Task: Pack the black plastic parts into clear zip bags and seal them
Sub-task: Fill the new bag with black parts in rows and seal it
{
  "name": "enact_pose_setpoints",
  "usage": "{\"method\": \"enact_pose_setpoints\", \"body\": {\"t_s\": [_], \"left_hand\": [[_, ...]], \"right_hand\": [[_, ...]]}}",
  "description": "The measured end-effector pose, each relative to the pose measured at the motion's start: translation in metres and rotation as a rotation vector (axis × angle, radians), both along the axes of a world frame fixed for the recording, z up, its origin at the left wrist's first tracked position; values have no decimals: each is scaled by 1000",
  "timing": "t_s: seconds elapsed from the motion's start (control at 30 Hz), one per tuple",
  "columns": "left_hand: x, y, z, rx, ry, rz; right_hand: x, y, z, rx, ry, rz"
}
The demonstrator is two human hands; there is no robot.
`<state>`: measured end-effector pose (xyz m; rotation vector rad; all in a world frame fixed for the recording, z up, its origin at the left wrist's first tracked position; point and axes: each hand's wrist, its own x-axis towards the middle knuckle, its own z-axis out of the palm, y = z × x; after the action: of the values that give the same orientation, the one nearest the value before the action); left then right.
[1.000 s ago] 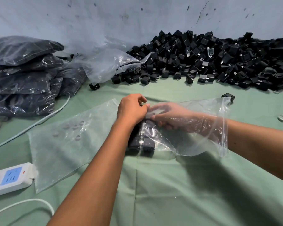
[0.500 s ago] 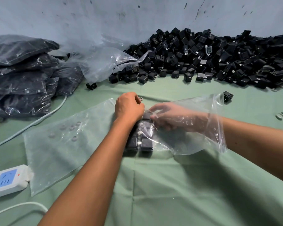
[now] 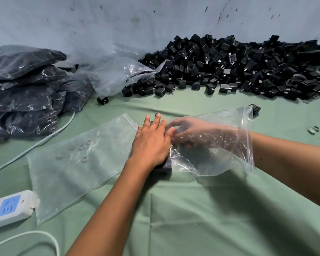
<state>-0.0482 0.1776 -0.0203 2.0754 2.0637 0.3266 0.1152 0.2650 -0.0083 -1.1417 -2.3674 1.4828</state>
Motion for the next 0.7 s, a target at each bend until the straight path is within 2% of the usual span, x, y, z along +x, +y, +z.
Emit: {"method": "enact_pose_setpoints", "body": {"t_s": [0.07, 0.2, 0.33, 0.4, 0.47, 0.53, 0.57, 0.6, 0.63, 0.7], "left_hand": [[1, -1, -4, 3, 28, 7], [0, -1, -7, 4, 85, 16], [1, 2, -10, 5, 99, 19], [2, 2, -11, 10, 110, 20], [1, 2, -11, 12, 120, 25], [1, 1, -11, 11, 123, 25], [1, 1, -10, 11, 119, 23], [2, 0, -9, 11, 114, 20], [2, 0, -8, 10, 110, 19], [2, -1, -7, 6, 103, 20]], "right_hand": [[2, 0, 1, 43, -26, -9], [26, -10, 6, -53, 7, -38], [94, -27, 15, -269, 148, -96], [134, -31, 26, -281, 98, -81], [162, -26, 34, -145, -8, -241], [176, -7, 31, 111, -41, -632], [179, 2, 27, 304, -124, -814], [179, 8, 22, 488, -280, -871], [179, 12, 15, 578, -446, -798], [176, 12, 2, 598, -566, -603]]}}
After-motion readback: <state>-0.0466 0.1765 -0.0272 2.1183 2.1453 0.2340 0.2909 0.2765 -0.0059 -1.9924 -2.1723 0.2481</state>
